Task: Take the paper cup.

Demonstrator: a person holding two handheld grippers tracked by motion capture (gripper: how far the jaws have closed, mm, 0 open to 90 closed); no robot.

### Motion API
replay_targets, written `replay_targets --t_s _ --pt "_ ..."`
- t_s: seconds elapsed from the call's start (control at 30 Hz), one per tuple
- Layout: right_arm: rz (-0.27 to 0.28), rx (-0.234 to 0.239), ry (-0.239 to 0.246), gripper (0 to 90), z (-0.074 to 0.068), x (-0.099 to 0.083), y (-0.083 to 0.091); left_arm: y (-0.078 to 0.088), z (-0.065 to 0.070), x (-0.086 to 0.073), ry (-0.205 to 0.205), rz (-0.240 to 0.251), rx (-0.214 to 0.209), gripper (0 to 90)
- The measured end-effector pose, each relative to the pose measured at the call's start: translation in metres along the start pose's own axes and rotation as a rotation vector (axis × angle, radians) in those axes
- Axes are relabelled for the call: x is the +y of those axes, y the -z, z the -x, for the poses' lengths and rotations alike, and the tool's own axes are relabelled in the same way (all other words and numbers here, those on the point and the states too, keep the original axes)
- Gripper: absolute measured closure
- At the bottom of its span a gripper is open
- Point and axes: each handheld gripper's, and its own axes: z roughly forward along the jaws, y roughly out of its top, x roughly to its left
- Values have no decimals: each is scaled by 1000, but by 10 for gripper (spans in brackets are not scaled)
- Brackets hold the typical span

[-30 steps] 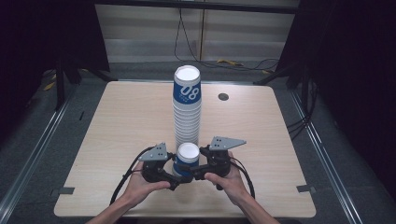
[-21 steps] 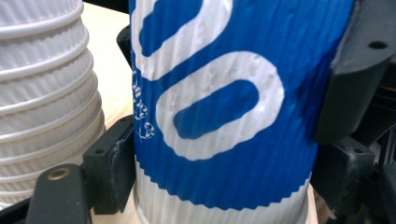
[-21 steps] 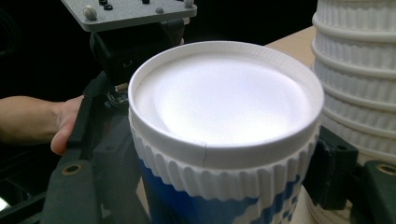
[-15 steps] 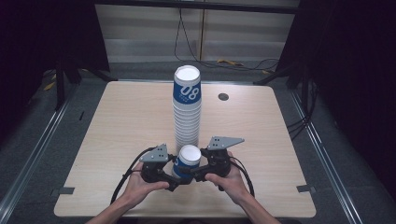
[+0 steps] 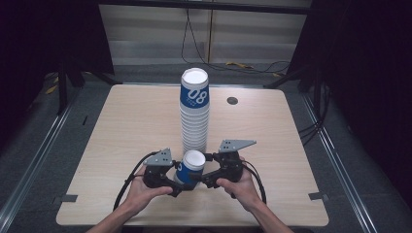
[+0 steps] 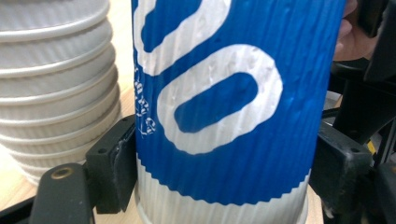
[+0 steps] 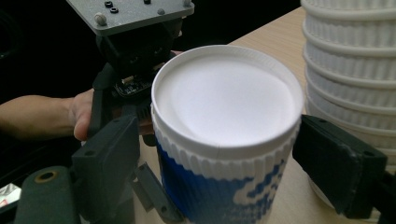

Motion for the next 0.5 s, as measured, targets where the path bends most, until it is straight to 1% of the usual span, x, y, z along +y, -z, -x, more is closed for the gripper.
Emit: replay_targets --t_s 0.13,0.17,0.37,0.43,0.5 --pt "4 -6 -8 150 3 1 2 3 -2 1 7 -1 3 211" --pt "5 -8 -17 150 3 1 2 3 -3 1 9 -3 2 211" --pt "-6 -17 -19 150 7 3 4 5 -7 0 38 -29 2 212" --pt "-16 -15 -11 150 8 2 5 7 -9 1 40 -36 -2 212" --pt "-21 -28 0 150 8 2 6 8 -10 1 44 -46 -4 212"
